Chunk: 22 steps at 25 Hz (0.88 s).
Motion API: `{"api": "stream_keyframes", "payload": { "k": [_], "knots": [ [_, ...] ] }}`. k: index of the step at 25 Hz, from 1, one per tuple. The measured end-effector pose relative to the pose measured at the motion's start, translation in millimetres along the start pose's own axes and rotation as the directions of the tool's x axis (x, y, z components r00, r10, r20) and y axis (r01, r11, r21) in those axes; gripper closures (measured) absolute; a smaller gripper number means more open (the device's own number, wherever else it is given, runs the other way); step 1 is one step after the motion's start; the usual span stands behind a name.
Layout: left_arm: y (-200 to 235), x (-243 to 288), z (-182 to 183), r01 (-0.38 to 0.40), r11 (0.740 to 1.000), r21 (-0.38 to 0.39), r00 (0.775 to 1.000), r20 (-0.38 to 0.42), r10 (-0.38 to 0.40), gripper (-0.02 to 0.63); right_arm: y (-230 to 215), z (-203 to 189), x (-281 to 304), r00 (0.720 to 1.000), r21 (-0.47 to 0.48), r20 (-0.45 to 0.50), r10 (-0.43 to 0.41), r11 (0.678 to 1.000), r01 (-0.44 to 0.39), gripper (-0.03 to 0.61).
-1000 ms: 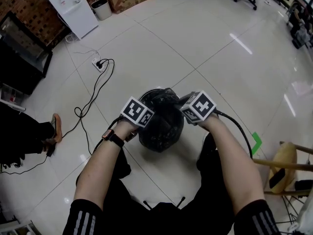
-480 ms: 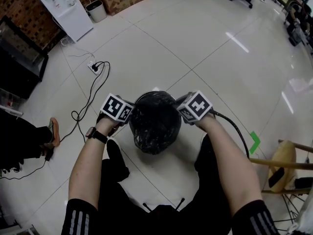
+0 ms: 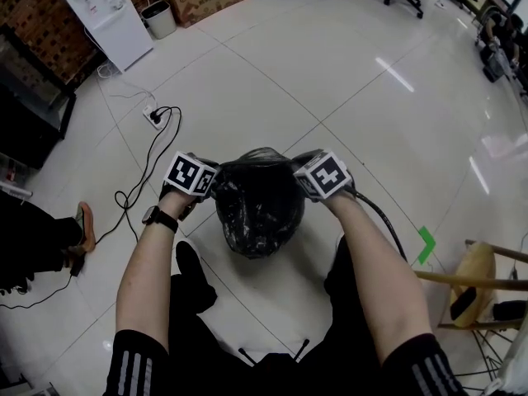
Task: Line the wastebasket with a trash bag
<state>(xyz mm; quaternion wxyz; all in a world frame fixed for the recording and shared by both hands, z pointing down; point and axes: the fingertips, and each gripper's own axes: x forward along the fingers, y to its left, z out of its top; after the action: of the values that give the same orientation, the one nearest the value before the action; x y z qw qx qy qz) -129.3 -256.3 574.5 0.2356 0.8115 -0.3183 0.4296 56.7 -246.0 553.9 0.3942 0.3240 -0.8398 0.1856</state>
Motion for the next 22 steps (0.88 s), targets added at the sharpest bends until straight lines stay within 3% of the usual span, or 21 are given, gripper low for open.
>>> {"api": "stream_keyframes", "payload": {
  "k": [6, 9, 18, 22],
  "knots": [
    [14, 27, -8, -0.018, 1.000, 0.007, 1.000, -0.025, 0.018, 0.569, -12, -9, 27, 1.000, 0.022, -0.025, -0.009, 1.000, 0.010, 0.561],
    [22, 36, -12, -0.007, 0.999, -0.042, 1.000, -0.014, 0.007, 0.542, -14, -24, 41, 0.998, 0.047, -0.062, -0.002, 0.999, 0.005, 0.554],
    [19, 53, -29, 0.104, 0.982, -0.159, 0.995, 0.018, -0.102, 0.488, -30, -46, 57, 0.998, 0.119, -0.066, -0.012, 0.993, 0.020, 0.505],
    [16, 54, -29, 0.157, 0.967, -0.200, 0.987, 0.063, -0.147, 0.488, -33, -53, 57, 0.999, 0.196, -0.027, 0.040, 0.980, -0.034, 0.486]
  ]
}}
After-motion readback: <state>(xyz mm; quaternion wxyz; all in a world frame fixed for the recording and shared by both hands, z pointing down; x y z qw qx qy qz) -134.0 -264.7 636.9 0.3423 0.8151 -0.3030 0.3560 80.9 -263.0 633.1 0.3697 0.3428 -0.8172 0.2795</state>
